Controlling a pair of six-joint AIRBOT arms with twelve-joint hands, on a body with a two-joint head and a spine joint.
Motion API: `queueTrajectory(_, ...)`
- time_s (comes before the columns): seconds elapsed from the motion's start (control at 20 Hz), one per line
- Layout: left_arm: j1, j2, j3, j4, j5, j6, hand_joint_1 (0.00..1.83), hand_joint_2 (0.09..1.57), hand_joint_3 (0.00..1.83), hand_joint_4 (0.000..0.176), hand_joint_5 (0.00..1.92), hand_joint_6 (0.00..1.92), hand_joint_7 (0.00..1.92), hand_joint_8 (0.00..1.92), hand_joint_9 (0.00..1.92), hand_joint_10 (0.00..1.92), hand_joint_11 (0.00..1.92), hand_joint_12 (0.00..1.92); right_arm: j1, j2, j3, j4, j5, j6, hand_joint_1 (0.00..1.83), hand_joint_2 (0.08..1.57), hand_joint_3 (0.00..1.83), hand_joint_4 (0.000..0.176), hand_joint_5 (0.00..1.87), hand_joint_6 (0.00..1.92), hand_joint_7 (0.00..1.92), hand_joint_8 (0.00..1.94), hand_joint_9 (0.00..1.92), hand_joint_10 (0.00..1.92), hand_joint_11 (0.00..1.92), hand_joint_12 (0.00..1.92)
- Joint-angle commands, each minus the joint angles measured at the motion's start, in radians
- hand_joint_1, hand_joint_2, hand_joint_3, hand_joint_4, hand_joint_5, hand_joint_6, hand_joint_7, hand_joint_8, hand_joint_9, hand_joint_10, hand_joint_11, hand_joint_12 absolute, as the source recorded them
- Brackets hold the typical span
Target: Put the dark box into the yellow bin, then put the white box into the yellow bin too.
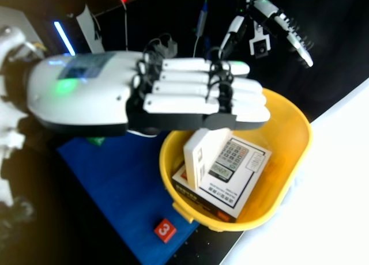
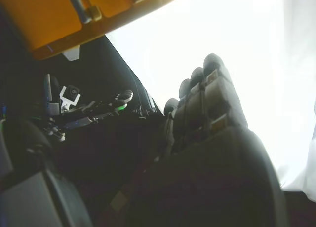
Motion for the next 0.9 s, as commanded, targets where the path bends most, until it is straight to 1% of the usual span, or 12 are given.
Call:
queueTrajectory(0.0, -0.013, -0.002, 0.008, -0.038, -0.112, -0.006, 0.96, 0.72, 0.00, 0.132, 0.03, 0.01, 0.08, 0.01, 0.02, 0.00, 0.00, 0.00, 0.014, 0.007, -0.010, 0.026, 0.092, -0.007, 0.89, 0.67, 0.00, 0.176, 0.00, 0.00, 0.03, 0.01, 0.00, 0.00, 0.00, 0.00)
queueTrajectory(0.05, -0.013, -0.002, 0.009, -0.038, -0.112, -0.006, 0.96, 0.72, 0.00, 0.134, 0.04, 0.01, 0.08, 0.00, 0.01, 0.00, 0.00, 0.00, 0.016, 0.014, -0.015, 0.026, 0.092, -0.007, 0.85, 0.66, 0.00, 0.176, 0.00, 0.00, 0.04, 0.01, 0.00, 0.00, 0.00, 0.00)
queueTrajectory(0.1, -0.013, -0.002, 0.010, -0.039, -0.112, -0.006, 0.95, 0.72, 0.00, 0.127, 0.03, 0.00, 0.07, 0.00, 0.00, 0.00, 0.00, 0.00, 0.021, 0.025, -0.022, 0.026, 0.092, -0.007, 0.82, 0.67, 0.00, 0.176, 0.00, 0.00, 0.04, 0.01, 0.00, 0.00, 0.00, 0.00)
queueTrajectory(0.15, -0.013, -0.001, 0.010, -0.041, -0.113, -0.006, 0.95, 0.73, 0.00, 0.100, 0.04, 0.01, 0.07, 0.00, 0.00, 0.00, 0.00, 0.00, 0.026, 0.039, -0.029, 0.026, 0.092, -0.007, 0.79, 0.68, 0.00, 0.176, 0.00, 0.00, 0.04, 0.00, 0.00, 0.00, 0.00, 0.00)
queueTrajectory(0.2, -0.013, 0.003, 0.010, -0.048, -0.118, -0.006, 0.93, 0.72, 0.00, 0.104, 0.04, 0.01, 0.07, 0.00, 0.00, 0.00, 0.00, 0.00, 0.032, 0.057, -0.041, 0.026, 0.092, -0.007, 0.81, 0.71, 0.01, 0.176, 0.00, 0.00, 0.04, 0.01, 0.00, 0.00, 0.04, 0.02)
queueTrajectory(0.25, -0.012, 0.008, 0.008, -0.052, -0.122, -0.006, 0.90, 0.72, 0.00, 0.101, 0.05, 0.01, 0.07, 0.00, 0.00, 0.00, 0.00, 0.00, 0.037, 0.073, -0.051, 0.026, 0.092, -0.009, 0.82, 0.78, 0.01, 0.176, 0.00, 0.00, 0.04, 0.00, 0.01, 0.00, 0.08, 0.05)
queueTrajectory(0.3, -0.009, 0.016, 0.003, -0.055, -0.128, -0.006, 0.88, 0.72, 0.00, 0.098, 0.05, 0.01, 0.08, 0.00, 0.00, 0.00, 0.00, 0.00, 0.047, 0.091, -0.062, 0.026, 0.092, -0.015, 0.84, 0.80, 0.01, 0.176, 0.00, 0.00, 0.03, 0.00, 0.00, 0.00, 0.05, 0.04)
queueTrajectory(0.5, 0.042, 0.054, -0.027, -0.102, -0.164, 0.014, 0.85, 0.71, 0.00, 0.101, 0.03, 0.00, 0.07, 0.00, 0.01, 0.00, 0.00, 0.00, 0.064, 0.140, -0.095, 0.026, 0.092, -0.030, 0.85, 0.73, 0.00, 0.176, 0.00, 0.00, 0.04, 0.00, 0.00, 0.00, 0.00, 0.00)
queueTrajectory(0.55, 0.058, 0.067, -0.038, -0.118, -0.178, 0.020, 0.86, 0.70, 0.00, 0.120, 0.03, 0.00, 0.06, 0.00, 0.01, 0.00, 0.00, 0.00, 0.065, 0.161, -0.106, 0.026, 0.092, -0.031, 0.83, 0.71, 0.00, 0.176, 0.00, 0.00, 0.02, 0.00, 0.00, 0.00, 0.00, 0.00)
queueTrajectory(0.6, 0.065, 0.074, -0.043, -0.125, -0.182, 0.023, 0.86, 0.69, 0.00, 0.121, 0.03, 0.00, 0.06, 0.00, 0.00, 0.00, 0.00, 0.00, 0.065, 0.177, -0.115, 0.026, 0.092, -0.031, 0.81, 0.68, 0.00, 0.176, 0.00, 0.00, 0.01, 0.00, 0.00, 0.00, 0.00, 0.00)
queueTrajectory(0.65, 0.069, 0.080, -0.047, -0.127, -0.184, 0.026, 0.86, 0.68, 0.00, 0.130, 0.03, 0.00, 0.06, 0.00, 0.00, 0.00, 0.00, 0.00, 0.065, 0.189, -0.121, 0.026, 0.092, -0.031, 0.82, 0.65, 0.00, 0.176, 0.00, 0.00, 0.00, 0.00, 0.00, 0.00, 0.00, 0.00)
queueTrajectory(0.85, 0.102, 0.109, -0.073, -0.150, -0.206, 0.041, 0.88, 0.68, 0.00, 0.115, 0.03, 0.00, 0.06, 0.00, 0.00, 0.00, 0.00, 0.00, 0.065, 0.229, -0.148, 0.026, 0.091, -0.031, 0.77, 0.63, 0.00, 0.176, 0.00, 0.00, 0.00, 0.00, 0.00, 0.00, 0.00, 0.00)
